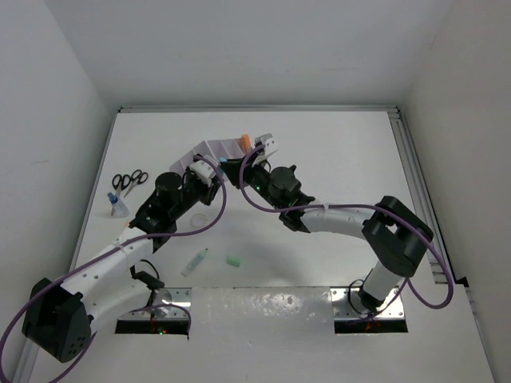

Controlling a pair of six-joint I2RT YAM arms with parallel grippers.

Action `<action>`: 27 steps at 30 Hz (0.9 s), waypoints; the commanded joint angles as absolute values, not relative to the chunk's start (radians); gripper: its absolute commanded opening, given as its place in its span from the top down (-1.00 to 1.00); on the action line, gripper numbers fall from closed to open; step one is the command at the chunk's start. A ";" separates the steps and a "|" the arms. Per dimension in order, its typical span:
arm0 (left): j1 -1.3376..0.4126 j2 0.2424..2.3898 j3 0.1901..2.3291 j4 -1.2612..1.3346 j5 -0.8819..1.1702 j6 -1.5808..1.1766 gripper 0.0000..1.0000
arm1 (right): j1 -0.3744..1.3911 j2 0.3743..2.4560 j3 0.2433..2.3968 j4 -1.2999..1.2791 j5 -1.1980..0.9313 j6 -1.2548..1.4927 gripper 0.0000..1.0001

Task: Sort the stationery into containers
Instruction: Close the pen cap on the pen.

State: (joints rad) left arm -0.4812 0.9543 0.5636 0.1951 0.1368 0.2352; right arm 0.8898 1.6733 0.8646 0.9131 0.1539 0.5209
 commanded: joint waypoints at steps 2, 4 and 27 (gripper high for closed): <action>-0.489 0.893 0.707 0.747 0.236 0.245 1.00 | 0.969 1.778 0.821 0.569 -0.153 0.557 1.00; -0.483 0.893 0.704 0.755 0.235 0.232 1.00 | 0.969 1.790 0.822 0.561 -0.153 0.552 1.00; -0.503 0.813 0.606 0.485 0.393 0.192 1.00 | 0.922 1.683 0.913 0.560 -0.143 0.600 1.00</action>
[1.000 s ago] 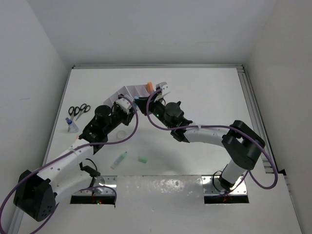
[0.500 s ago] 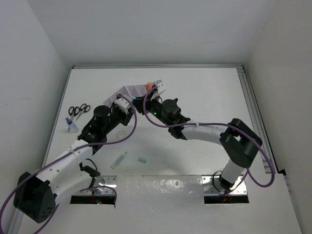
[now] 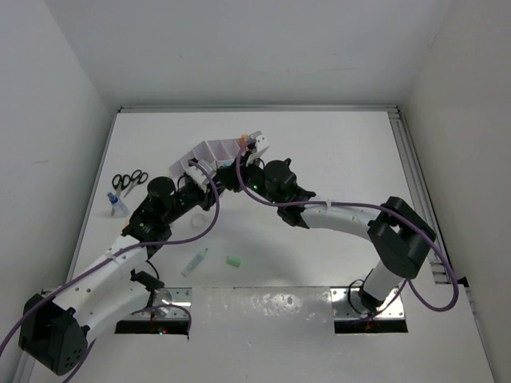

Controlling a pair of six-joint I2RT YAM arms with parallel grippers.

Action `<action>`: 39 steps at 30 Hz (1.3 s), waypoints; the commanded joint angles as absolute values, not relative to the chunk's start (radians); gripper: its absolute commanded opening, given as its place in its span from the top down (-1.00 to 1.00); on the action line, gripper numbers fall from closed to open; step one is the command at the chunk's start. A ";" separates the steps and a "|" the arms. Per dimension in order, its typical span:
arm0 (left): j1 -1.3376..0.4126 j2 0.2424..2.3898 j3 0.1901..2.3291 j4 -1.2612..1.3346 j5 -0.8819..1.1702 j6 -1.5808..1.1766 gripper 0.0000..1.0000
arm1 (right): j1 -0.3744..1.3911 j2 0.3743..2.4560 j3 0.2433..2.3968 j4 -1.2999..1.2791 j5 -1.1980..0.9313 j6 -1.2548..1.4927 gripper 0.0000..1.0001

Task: Sort the stationery into containers
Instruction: Close the pen cap on the pen, then place the pen at the center of the board.

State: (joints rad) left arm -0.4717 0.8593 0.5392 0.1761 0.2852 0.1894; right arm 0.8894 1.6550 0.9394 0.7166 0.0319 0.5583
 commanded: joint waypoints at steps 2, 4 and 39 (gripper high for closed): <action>-0.505 0.810 0.614 0.445 0.388 0.201 0.54 | 0.901 1.683 0.922 0.589 -0.153 0.630 1.00; -0.502 0.801 0.621 0.414 0.356 0.209 -0.24 | 0.858 1.692 0.968 0.540 -0.170 0.643 1.00; -0.373 0.723 0.614 -0.138 -0.192 0.202 -0.99 | 0.495 2.204 1.579 0.526 -0.172 0.347 1.00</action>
